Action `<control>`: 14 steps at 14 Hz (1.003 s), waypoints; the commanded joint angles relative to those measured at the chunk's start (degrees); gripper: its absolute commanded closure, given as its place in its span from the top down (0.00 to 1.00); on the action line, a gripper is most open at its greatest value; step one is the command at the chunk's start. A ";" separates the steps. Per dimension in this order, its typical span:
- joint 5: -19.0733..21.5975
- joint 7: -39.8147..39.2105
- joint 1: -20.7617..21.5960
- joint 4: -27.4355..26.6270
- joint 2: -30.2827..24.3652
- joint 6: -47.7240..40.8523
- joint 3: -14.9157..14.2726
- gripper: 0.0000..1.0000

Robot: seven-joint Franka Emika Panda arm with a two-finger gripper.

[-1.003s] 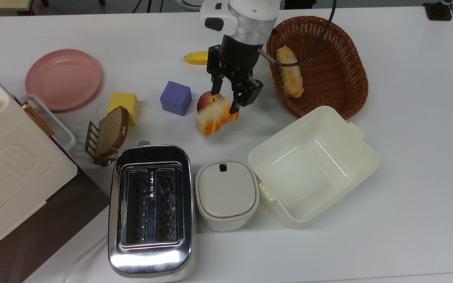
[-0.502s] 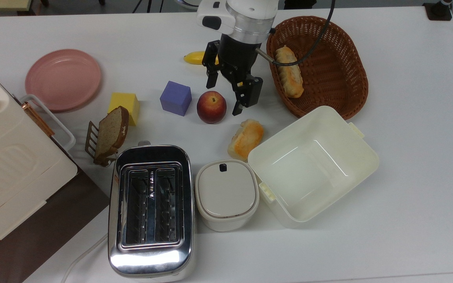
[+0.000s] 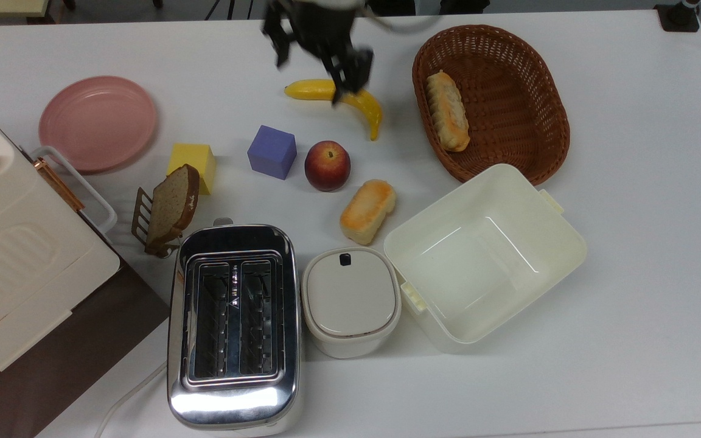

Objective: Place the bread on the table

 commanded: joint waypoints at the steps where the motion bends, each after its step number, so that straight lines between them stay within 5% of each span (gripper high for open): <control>1: 2.97 -31.96 -7.68 4.45 -4.84 -11.92 0.04 1.00; 3: 3.50 -37.08 -11.48 4.46 -6.16 -11.40 -0.48 1.00; 14: 7.37 -37.27 -11.49 4.46 -4.50 -7.88 -2.32 1.00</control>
